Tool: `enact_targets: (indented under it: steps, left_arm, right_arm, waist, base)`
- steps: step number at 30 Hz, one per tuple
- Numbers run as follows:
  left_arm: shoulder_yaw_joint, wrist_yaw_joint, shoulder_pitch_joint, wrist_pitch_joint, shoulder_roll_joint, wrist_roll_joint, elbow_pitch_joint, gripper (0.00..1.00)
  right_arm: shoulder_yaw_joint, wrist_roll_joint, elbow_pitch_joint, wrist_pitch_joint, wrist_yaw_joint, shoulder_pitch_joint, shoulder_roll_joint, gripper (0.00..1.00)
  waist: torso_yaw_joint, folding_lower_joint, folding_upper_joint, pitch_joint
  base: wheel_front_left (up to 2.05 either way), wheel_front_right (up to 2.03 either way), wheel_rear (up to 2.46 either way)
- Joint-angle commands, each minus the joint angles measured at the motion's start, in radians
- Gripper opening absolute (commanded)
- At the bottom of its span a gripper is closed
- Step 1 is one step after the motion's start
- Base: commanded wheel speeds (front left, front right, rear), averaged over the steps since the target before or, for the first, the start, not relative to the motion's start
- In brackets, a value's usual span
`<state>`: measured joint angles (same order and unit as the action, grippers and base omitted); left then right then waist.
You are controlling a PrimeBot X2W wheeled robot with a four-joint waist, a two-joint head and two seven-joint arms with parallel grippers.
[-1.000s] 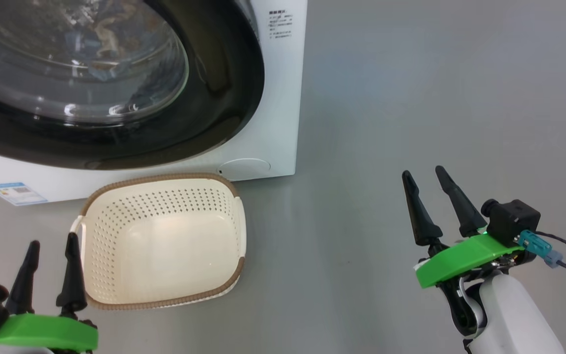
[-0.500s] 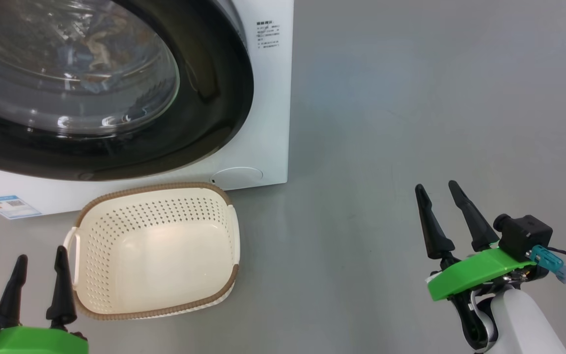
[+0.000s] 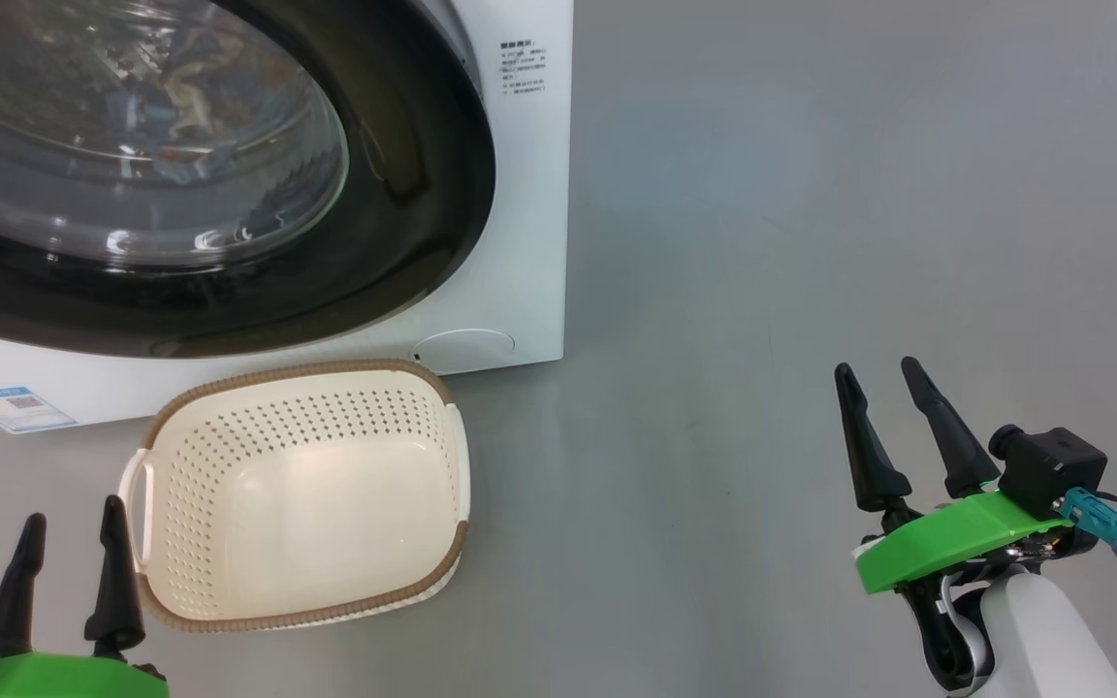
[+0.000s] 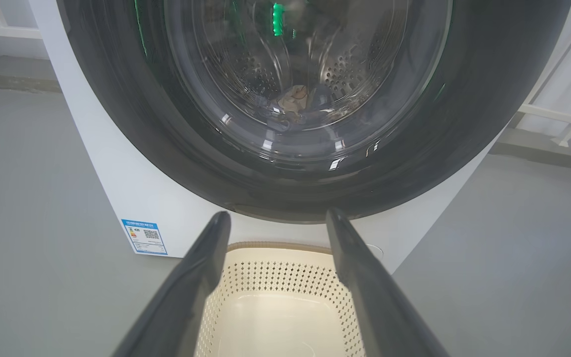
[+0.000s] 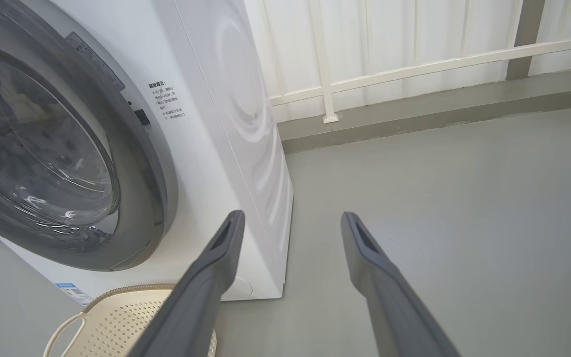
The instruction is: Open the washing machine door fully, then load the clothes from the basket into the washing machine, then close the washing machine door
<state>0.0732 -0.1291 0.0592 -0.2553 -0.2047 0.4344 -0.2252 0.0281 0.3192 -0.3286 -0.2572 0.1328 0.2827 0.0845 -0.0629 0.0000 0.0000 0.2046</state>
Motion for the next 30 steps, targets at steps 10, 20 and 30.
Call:
enact_targets:
  steps: [10,20,30]
  left_arm:
    - [0.041,-0.002,0.016,-0.006,-0.02,-0.018,0.013,1.0]
    - [-0.011,0.0,-0.001,0.005,0.059,0.006,-0.055,0.0]
    - [-0.009,0.001,0.0,0.033,0.066,0.101,-0.05,0.0]
  right_arm:
    - [0.02,-0.001,0.028,-0.005,-0.002,-0.016,-0.002,1.0]
    - [-0.003,0.013,-0.057,0.004,0.0,-0.019,-0.014,0.0]
    - [-0.009,0.121,-0.045,0.029,0.0,-0.034,-0.011,0.0]
  waist:
    - [0.002,0.0,0.0,0.003]
    - [0.002,0.0,0.0,0.002]
    - [0.007,0.0002,0.0,-0.016]
  base:
    - [0.0,0.0,0.0]
    - [0.0,0.0,0.0]
    - [0.0,0.0,0.0]
